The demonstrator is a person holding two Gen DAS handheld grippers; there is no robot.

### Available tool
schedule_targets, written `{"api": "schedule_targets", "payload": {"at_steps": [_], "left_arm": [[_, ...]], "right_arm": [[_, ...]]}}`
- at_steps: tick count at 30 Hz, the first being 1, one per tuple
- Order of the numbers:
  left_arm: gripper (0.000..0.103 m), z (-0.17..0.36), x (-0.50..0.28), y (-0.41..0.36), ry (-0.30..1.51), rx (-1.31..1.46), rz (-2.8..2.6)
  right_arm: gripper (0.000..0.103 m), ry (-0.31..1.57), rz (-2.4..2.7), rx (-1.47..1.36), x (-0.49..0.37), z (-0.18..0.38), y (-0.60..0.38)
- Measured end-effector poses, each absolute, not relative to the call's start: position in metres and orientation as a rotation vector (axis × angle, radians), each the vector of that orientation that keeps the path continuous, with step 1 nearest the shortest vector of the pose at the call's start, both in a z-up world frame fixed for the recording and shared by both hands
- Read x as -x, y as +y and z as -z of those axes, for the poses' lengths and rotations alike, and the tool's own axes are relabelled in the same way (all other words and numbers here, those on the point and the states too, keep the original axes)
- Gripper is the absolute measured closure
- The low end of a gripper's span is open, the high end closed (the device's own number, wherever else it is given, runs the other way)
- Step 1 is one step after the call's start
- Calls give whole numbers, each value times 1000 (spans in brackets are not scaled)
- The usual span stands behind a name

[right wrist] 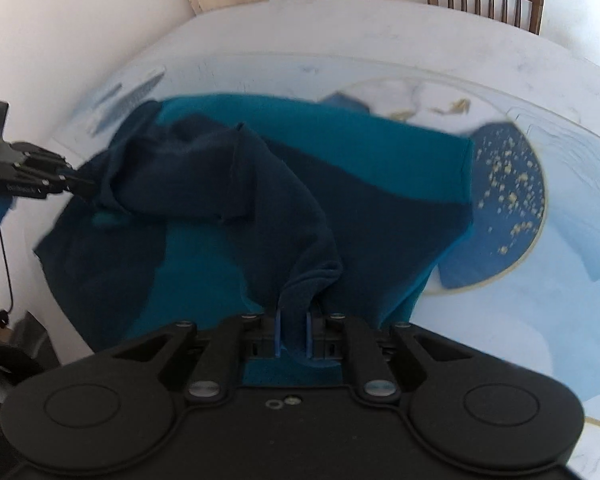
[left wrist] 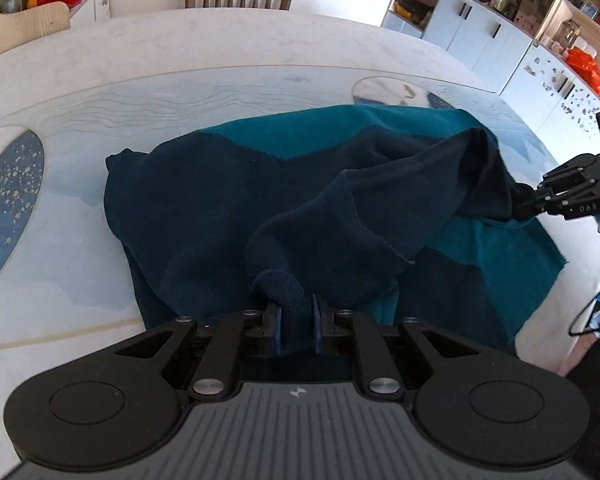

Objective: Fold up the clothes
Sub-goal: 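Lift the hem with both grippers and fold it over toward the collar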

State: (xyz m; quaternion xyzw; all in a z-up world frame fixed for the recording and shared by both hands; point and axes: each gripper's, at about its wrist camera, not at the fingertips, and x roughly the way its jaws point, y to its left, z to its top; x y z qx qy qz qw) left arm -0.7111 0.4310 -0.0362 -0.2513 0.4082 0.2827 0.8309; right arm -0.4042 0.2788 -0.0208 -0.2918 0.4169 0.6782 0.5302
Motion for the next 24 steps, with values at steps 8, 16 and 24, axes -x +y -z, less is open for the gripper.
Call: {"api": "schedule_targets", "payload": {"at_steps": [8, 16, 24], "left_arm": [[36, 11, 701, 407, 912, 397, -551], [27, 2, 685, 427, 889, 327, -521], [27, 18, 665, 456, 914, 347, -418]], "right_arm": [[0, 902, -1662, 785, 422, 4, 272], [0, 825, -1706, 738, 415, -29, 281], [0, 870, -1691, 757, 412, -12, 325]]}}
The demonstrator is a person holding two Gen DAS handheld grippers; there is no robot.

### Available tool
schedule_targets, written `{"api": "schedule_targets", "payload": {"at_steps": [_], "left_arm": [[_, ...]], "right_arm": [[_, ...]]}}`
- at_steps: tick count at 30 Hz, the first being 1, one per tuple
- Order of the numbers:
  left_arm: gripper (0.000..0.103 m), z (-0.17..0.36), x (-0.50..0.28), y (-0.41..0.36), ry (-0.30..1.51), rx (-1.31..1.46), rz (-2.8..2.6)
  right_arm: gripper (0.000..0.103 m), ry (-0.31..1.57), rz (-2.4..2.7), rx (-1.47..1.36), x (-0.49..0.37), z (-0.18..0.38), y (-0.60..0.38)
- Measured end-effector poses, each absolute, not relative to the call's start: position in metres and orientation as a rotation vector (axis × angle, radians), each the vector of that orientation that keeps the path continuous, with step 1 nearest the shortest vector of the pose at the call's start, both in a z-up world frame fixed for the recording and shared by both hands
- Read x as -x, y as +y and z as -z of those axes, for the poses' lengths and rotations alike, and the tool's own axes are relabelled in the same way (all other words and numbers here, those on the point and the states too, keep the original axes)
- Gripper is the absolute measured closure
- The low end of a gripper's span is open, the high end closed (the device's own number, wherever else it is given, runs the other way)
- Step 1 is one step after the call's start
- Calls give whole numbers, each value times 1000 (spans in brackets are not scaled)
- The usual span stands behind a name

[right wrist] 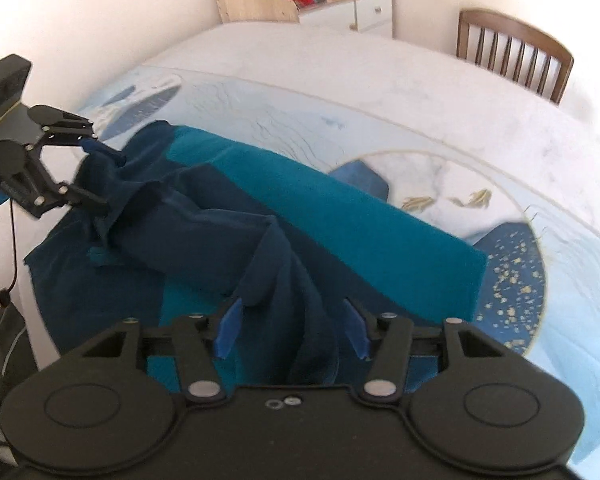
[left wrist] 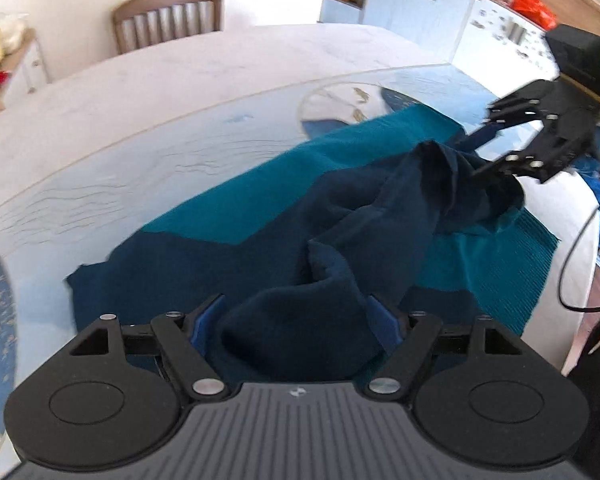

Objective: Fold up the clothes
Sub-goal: 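Lift the hem with both grippers and fold it over toward the collar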

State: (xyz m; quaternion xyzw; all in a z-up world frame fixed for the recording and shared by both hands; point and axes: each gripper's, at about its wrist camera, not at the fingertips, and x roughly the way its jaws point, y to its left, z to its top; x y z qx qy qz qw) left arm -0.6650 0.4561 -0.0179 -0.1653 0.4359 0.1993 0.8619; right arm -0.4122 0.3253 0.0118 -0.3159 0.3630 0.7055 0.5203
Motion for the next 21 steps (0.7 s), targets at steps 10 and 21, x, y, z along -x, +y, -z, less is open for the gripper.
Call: {"api": "schedule_targets", "payload": {"at_steps": [10, 21], "left_arm": [[94, 9, 682, 440, 885, 369, -388], [95, 5, 721, 368, 925, 451, -386]], "right_arm": [[0, 898, -1798, 722, 420, -22, 308], [0, 923, -1928, 724, 430, -37, 238]]}}
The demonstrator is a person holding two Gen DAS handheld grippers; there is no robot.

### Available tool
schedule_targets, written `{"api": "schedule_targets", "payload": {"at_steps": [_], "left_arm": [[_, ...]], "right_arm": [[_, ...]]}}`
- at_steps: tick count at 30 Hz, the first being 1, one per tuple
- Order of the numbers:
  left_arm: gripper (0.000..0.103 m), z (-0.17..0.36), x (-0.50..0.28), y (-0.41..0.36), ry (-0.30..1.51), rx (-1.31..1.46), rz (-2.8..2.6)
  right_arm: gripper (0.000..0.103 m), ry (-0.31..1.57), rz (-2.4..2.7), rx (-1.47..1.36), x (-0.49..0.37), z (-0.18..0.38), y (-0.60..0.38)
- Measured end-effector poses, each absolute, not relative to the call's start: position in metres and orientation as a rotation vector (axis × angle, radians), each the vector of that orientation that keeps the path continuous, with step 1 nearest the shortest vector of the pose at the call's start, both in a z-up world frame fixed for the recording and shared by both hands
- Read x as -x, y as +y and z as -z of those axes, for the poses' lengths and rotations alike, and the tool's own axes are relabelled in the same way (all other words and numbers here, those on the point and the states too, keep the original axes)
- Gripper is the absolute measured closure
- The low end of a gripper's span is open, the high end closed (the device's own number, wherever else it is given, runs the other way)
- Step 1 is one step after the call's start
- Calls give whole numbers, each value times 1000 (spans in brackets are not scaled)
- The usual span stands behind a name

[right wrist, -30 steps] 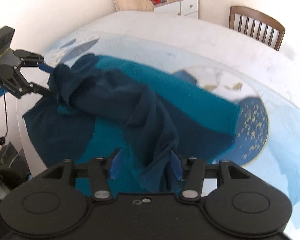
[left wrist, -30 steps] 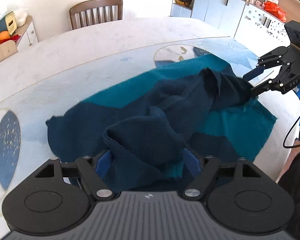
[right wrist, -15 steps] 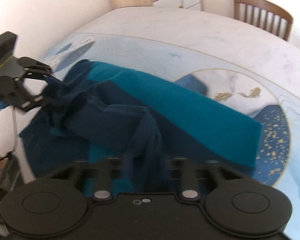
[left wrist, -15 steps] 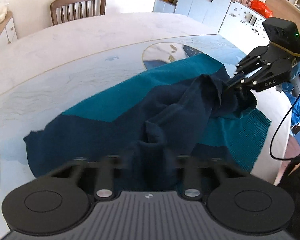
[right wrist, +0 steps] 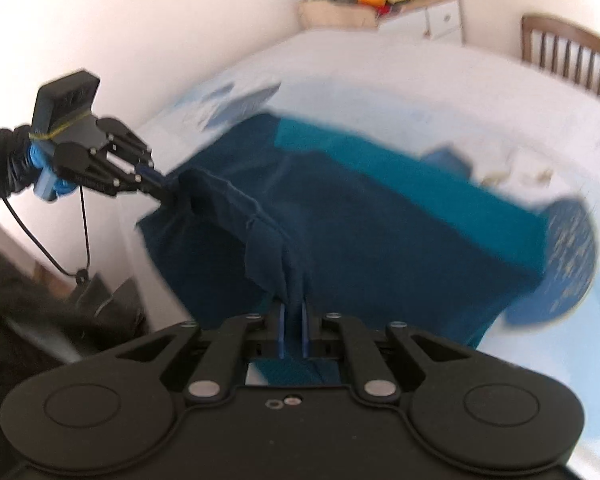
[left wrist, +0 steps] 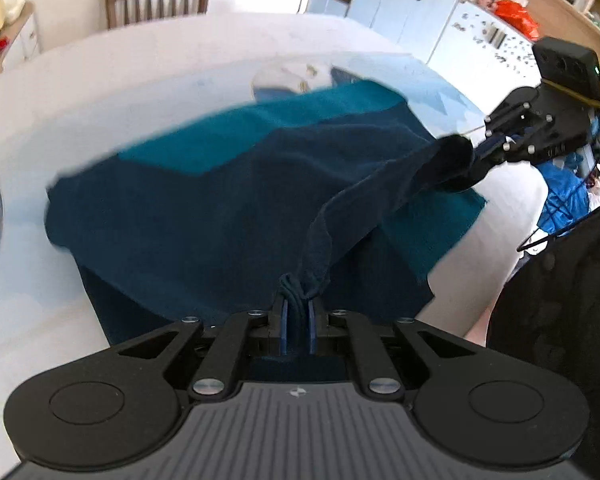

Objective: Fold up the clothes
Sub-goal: 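Lift the hem with both grippers and fold it over toward the collar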

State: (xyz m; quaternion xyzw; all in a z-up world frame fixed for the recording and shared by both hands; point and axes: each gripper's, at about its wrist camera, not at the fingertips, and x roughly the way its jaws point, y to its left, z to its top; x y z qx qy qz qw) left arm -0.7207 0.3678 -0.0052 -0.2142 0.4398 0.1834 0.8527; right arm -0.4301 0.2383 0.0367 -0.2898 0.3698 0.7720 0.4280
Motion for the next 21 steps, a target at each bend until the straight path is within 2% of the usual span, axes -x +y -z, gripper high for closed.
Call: {"api": "schedule_targets", "payload": {"at_steps": [5, 12, 16, 17, 19, 21], "left_arm": [[94, 26, 719, 350, 1006, 445, -447], [79, 15, 726, 327, 1089, 435, -452], [71, -2, 730, 326, 1101, 403, -450], [68, -8, 729, 331, 1069, 405, -468], [39, -17, 726, 340, 1003, 405, -498], [36, -17, 714, 351, 962, 383, -496]], "right_arm": [[0, 857, -1897, 815, 449, -3, 226], [0, 831, -1913, 921, 461, 5, 200], [0, 803, -1899, 919, 450, -12, 195], [0, 780, -1877, 891, 444, -19, 196], [0, 758, -1827, 827, 432, -28, 201], [0, 769, -1778, 777, 423, -31, 210]]}}
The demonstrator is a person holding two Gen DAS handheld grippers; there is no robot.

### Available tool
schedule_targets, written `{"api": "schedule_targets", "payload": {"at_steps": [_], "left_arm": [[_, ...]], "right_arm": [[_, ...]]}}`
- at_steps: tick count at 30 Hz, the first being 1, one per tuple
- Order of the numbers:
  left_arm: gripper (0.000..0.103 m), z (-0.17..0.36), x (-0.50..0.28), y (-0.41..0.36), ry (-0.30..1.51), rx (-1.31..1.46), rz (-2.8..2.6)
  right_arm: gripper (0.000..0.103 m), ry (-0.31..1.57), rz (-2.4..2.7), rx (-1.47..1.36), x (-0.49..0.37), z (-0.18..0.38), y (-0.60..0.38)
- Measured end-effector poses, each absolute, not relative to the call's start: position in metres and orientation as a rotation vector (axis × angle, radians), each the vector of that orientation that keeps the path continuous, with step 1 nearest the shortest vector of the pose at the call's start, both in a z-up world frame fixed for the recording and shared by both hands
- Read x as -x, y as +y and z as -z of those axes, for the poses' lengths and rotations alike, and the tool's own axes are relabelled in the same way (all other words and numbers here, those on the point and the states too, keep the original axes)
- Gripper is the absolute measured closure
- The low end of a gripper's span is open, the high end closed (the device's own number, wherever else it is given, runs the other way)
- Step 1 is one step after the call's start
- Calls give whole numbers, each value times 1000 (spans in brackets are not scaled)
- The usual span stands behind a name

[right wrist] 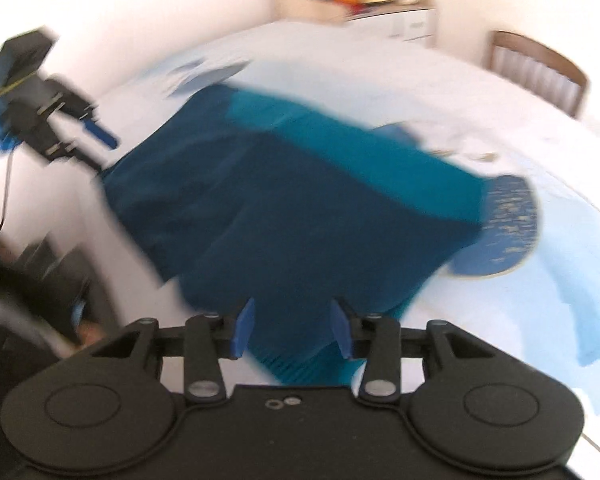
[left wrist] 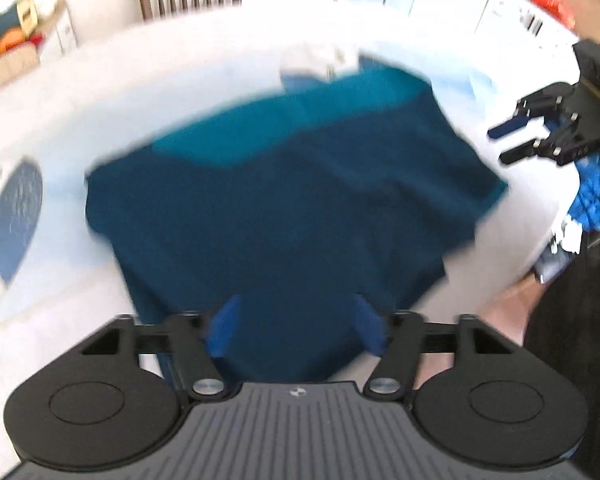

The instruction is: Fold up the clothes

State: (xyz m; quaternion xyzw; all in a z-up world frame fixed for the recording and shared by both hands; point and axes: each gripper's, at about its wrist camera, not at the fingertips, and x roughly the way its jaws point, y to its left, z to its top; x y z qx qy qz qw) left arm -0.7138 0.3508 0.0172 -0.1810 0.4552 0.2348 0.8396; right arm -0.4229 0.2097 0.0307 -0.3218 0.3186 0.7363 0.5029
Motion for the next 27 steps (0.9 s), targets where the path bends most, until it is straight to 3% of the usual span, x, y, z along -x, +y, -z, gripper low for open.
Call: {"api": "schedule_targets", "payload": {"at_steps": [8, 15, 27], "left_arm": [[36, 34, 698, 372, 1027, 372, -456], [34, 40, 726, 361, 996, 393, -448], [32, 25, 787, 393, 944, 622, -663]], "right_arm": [[0, 832, -1677, 807, 434, -1, 243], [0, 776, -1605, 976, 448, 17, 227], [0, 686, -1674, 934, 480, -32, 297]]}}
